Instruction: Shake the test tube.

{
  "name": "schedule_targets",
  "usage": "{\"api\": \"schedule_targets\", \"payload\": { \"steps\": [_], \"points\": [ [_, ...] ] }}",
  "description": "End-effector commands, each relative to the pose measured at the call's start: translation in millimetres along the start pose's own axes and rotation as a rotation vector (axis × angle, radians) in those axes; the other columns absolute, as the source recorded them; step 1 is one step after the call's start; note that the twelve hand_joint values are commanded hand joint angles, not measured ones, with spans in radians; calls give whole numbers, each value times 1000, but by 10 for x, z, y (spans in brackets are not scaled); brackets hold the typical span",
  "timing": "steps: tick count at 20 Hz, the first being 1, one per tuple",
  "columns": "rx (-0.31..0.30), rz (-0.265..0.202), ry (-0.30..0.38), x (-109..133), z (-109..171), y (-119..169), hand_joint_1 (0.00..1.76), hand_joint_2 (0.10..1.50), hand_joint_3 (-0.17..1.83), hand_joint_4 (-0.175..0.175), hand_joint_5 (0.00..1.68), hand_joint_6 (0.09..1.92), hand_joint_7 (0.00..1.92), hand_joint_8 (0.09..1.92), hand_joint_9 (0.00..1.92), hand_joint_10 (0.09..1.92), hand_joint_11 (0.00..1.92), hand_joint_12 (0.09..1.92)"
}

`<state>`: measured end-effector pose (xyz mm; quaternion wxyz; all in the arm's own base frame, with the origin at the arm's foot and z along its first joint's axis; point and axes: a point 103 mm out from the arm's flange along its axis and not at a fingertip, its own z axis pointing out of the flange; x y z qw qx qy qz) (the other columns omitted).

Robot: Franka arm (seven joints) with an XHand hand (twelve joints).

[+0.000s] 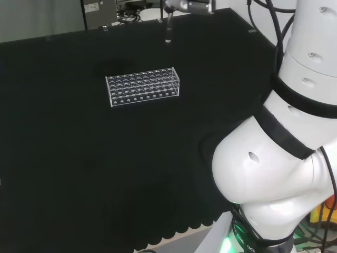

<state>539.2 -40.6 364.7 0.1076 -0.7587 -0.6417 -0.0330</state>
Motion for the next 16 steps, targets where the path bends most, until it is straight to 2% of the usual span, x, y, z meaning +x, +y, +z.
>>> {"api": "schedule_targets", "payload": {
  "steps": [1, 5, 9, 12, 16],
  "points": [
    [30, -175, 77, 859, 145, -39, 1234, 1025, -175, -175, 1492, 109, 1790, 324, 1671, 360, 1212, 930],
    [44, -274, 128, 1289, 168, -132, 1234, 1025, -175, -175, 1493, 107, 1790, 323, 1671, 359, 1212, 930],
    [44, -326, 171, 1524, 139, -212, 1234, 1025, -175, -175, 1494, 105, 1791, 323, 1672, 359, 1212, 930],
    [40, -324, 181, 1523, 116, -223, 1234, 1025, -175, -175, 1495, 103, 1791, 322, 1672, 359, 1212, 930],
    [35, -277, 154, 1311, 109, -180, 1235, 1025, -175, -175, 1496, 101, 1791, 322, 1672, 359, 1213, 930]
  ]
}}
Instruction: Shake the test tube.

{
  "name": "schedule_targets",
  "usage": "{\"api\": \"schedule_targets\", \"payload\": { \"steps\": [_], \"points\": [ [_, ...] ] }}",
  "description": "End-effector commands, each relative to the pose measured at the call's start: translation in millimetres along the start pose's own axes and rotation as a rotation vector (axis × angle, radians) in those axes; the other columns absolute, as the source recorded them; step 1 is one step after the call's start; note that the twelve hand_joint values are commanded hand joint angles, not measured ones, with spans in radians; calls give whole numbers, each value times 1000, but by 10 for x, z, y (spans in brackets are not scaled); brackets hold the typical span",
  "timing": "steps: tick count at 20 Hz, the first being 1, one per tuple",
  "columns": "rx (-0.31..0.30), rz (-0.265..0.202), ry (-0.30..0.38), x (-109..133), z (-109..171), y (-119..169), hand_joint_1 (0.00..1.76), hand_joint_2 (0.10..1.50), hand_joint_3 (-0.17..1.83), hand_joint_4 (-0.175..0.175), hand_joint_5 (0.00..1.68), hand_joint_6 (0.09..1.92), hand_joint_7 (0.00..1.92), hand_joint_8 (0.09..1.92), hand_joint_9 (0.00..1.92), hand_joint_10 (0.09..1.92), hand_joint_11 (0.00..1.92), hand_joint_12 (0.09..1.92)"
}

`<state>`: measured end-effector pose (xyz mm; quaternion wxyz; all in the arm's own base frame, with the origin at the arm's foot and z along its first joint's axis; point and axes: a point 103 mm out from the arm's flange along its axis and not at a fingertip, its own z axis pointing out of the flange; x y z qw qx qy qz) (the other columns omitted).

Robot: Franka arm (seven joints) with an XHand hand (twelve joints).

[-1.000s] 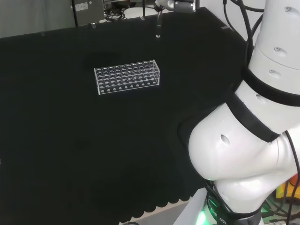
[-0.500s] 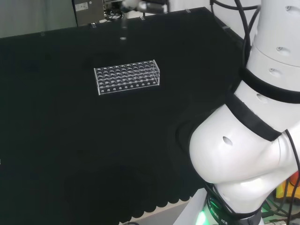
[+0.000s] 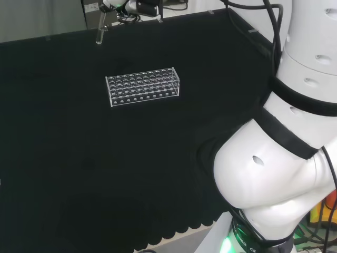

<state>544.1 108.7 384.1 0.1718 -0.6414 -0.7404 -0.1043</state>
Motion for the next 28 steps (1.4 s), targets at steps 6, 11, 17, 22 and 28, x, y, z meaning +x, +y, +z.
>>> {"api": "schedule_targets", "payload": {
  "steps": [6, 11, 17, 22, 28],
  "points": [
    [-4, 164, -110, -758, -148, -151, 1235, 1024, -175, -175, 1497, 98, 1791, 321, 1672, 359, 1213, 930],
    [-13, 296, -171, -1311, -286, -313, 1235, 1024, -175, -175, 1498, 96, 1791, 320, 1672, 358, 1213, 930],
    [-37, 424, -224, -1809, -512, -459, 1235, 1024, -175, -175, 1500, 93, 1792, 320, 1672, 358, 1213, 930],
    [-47, 431, -274, -1887, -619, -468, 1235, 1024, -175, -175, 1501, 90, 1792, 319, 1672, 358, 1213, 930],
    [-32, 367, -248, -1638, -492, -321, 1235, 1024, -175, -175, 1502, 87, 1792, 318, 1673, 358, 1213, 930]
  ]
}}
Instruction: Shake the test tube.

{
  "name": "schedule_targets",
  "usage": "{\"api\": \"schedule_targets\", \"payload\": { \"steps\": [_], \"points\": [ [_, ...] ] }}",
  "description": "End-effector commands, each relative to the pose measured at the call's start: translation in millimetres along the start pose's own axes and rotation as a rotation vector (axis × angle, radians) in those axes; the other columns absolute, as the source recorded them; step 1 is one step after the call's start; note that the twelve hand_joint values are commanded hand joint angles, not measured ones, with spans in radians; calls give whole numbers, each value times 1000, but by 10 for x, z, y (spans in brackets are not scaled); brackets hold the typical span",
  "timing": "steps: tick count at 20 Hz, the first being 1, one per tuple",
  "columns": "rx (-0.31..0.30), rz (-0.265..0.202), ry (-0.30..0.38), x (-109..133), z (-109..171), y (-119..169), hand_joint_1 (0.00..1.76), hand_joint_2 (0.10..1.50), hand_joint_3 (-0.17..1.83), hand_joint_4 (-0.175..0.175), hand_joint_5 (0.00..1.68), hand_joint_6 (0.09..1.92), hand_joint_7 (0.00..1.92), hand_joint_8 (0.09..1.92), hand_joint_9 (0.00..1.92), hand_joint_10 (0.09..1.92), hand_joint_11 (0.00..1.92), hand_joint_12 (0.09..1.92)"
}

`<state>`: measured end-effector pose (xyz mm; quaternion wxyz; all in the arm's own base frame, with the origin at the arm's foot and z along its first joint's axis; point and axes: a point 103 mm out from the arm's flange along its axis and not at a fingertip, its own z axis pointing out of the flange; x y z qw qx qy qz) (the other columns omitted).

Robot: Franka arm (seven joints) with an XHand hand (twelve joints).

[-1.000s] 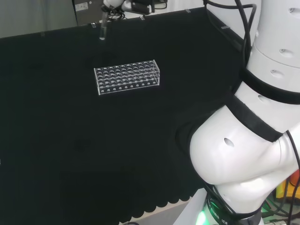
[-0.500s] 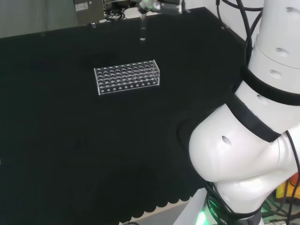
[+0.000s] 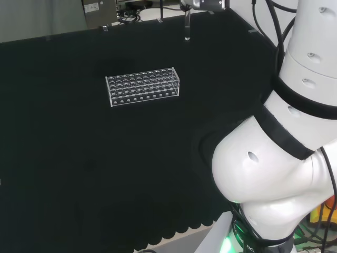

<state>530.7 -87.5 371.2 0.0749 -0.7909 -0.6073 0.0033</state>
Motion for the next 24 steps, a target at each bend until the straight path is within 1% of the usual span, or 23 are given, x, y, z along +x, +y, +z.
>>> {"api": "schedule_targets", "payload": {
  "steps": [1, 5, 11, 14, 16, 18, 20, 22, 24],
  "points": [
    [15, -62, 29, 325, 78, 17, 1235, 1024, -175, -175, 1502, 87, 1792, 318, 1673, 358, 1213, 930],
    [32, -138, 66, 722, 164, 26, 1235, 1024, -175, -175, 1503, 87, 1793, 318, 1673, 358, 1213, 929],
    [66, -247, 169, 1424, 235, -17, 1235, 1024, -175, -175, 1504, 87, 1793, 317, 1673, 358, 1214, 929],
    [73, -301, 204, 1711, 243, -55, 1235, 1024, -175, -175, 1505, 87, 1793, 317, 1673, 357, 1214, 929],
    [76, -326, 226, 1866, 229, -70, 1235, 1024, -175, -175, 1505, 87, 1793, 317, 1673, 357, 1214, 929],
    [75, -341, 240, 1983, 206, -75, 1235, 1024, -175, -175, 1506, 87, 1793, 317, 1673, 357, 1214, 929],
    [73, -351, 244, 2039, 190, -72, 1235, 1024, -175, -175, 1506, 87, 1793, 316, 1673, 357, 1214, 929],
    [73, -347, 239, 2019, 187, -66, 1235, 1024, -175, -175, 1506, 87, 1793, 316, 1673, 357, 1215, 929],
    [74, -332, 228, 1940, 196, -53, 1235, 1024, -175, -175, 1507, 87, 1793, 316, 1673, 357, 1215, 929]
  ]
}}
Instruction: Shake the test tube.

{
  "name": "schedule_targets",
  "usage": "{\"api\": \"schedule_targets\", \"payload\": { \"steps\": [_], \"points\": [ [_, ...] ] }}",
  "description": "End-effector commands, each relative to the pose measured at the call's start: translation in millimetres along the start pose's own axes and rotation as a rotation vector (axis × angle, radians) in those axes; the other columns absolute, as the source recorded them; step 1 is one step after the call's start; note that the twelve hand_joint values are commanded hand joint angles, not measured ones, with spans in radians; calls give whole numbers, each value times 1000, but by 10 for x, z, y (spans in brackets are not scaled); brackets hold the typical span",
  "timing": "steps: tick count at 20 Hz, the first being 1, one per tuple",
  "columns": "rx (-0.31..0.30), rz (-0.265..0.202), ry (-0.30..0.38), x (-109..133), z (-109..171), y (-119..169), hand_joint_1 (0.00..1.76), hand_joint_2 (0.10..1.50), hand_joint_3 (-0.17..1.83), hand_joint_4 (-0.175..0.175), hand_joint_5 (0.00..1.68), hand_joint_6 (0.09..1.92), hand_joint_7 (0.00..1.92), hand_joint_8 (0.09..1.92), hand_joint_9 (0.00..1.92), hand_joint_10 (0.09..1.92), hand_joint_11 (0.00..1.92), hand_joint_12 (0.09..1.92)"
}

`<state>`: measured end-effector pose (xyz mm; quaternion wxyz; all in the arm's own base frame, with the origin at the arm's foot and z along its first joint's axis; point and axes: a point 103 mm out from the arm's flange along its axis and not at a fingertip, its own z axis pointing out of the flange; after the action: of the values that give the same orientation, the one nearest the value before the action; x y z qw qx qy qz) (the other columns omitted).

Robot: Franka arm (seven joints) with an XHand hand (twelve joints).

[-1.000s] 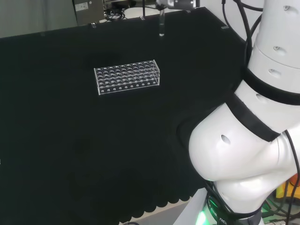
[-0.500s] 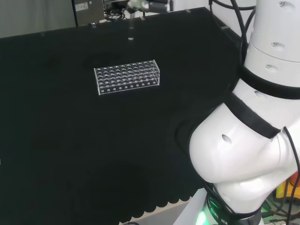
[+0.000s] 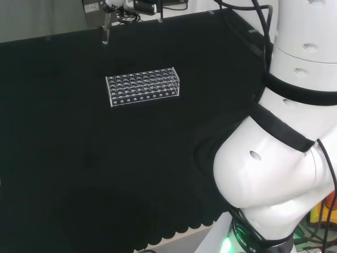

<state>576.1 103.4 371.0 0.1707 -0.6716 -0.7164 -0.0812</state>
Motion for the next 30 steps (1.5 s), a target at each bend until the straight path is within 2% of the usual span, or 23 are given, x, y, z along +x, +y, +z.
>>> {"api": "schedule_targets", "payload": {
  "steps": [1, 6, 11, 15, 20, 24, 30],
  "points": [
    [9, 14, -9, -76, 8, -28, 1235, 1024, -175, -175, 1507, 87, 1794, 316, 1673, 357, 1214, 928],
    [1, 88, -39, -467, -76, -126, 1235, 1024, -175, -175, 1508, 87, 1794, 315, 1673, 357, 1214, 928],
    [-7, 212, -92, -1058, -178, -270, 1235, 1024, -175, -175, 1509, 87, 1794, 315, 1673, 357, 1214, 928],
    [-16, 292, -153, -1444, -297, -374, 1235, 1024, -175, -175, 1509, 87, 1794, 315, 1673, 357, 1214, 928],
    [-29, 370, -223, -1763, -449, -444, 1235, 1024, -175, -175, 1510, 87, 1794, 314, 1673, 356, 1215, 927],
    [-36, 360, -229, -1740, -481, -424, 1235, 1024, -175, -175, 1511, 87, 1795, 314, 1674, 356, 1215, 927],
    [-33, 269, -197, -1342, -364, -294, 1235, 1023, -175, -175, 1512, 87, 1795, 313, 1674, 356, 1215, 927]
  ]
}}
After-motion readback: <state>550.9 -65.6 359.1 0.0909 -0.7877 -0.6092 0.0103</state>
